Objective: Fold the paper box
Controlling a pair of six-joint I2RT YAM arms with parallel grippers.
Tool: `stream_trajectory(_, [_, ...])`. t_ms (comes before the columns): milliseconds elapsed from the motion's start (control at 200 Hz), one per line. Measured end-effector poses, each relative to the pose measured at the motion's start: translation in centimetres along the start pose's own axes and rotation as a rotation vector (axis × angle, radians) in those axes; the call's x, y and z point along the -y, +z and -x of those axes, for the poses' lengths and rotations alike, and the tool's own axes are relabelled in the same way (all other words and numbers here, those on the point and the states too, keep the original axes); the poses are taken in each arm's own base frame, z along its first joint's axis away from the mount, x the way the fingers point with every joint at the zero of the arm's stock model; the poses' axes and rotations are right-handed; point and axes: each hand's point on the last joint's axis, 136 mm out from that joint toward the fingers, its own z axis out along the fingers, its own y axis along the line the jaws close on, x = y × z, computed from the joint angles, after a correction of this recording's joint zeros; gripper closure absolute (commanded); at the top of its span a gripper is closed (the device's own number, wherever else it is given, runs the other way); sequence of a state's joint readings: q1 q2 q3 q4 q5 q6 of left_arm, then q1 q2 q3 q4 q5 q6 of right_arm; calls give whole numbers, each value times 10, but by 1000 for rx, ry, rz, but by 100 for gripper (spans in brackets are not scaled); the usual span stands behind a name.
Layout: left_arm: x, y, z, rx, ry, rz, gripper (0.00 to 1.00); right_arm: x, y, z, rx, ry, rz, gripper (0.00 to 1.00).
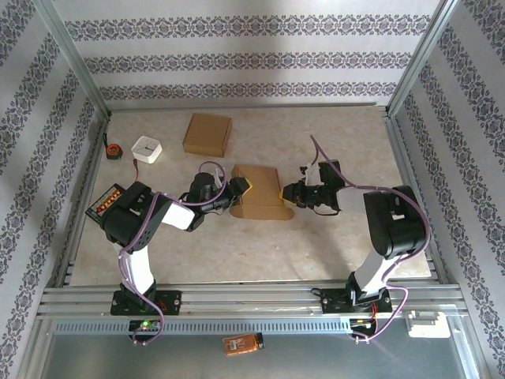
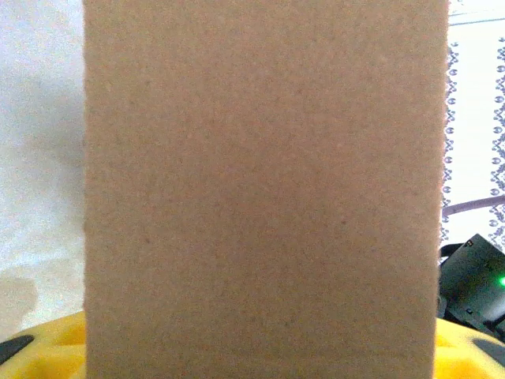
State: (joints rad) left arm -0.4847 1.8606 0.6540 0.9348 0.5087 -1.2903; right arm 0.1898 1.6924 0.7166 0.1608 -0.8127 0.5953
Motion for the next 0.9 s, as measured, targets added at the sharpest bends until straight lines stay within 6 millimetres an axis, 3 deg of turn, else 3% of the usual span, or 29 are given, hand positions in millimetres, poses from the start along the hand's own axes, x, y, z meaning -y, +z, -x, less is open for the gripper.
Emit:
stream_trajectory(120, [10,-6,1,13,0,7,56,0,-16,-5,32,27,-77,42])
stream_trajectory(205, [30,-18,5,42,11,-1,56,-20,-36,1,113,-43,-119,33])
stream_trajectory(300, [53,-35,9,71,28,-7,55,-69,-67,12,277,-243,-127,22])
stream_trajectory(375, [64,-47,11,93,33,16,55,-119,-86,5,394,-478,-91,14])
stream_trajectory(445, [70,-57,13,111,30,57,55,-164,-98,-17,476,-755,-22,10])
stream_trajectory(535, [74,-67,15,127,29,102,55,-197,-97,-54,515,-1134,30,7])
stream_trajectory(600, [75,-74,17,137,24,126,55,-200,-83,-74,489,-1377,8,6])
stream_trajectory(700, [74,-80,18,142,14,146,55,-185,-57,-85,419,-1651,-103,6])
stream_trajectory(899, [71,-84,15,137,-10,168,55,-154,-25,-71,341,-1925,-340,7])
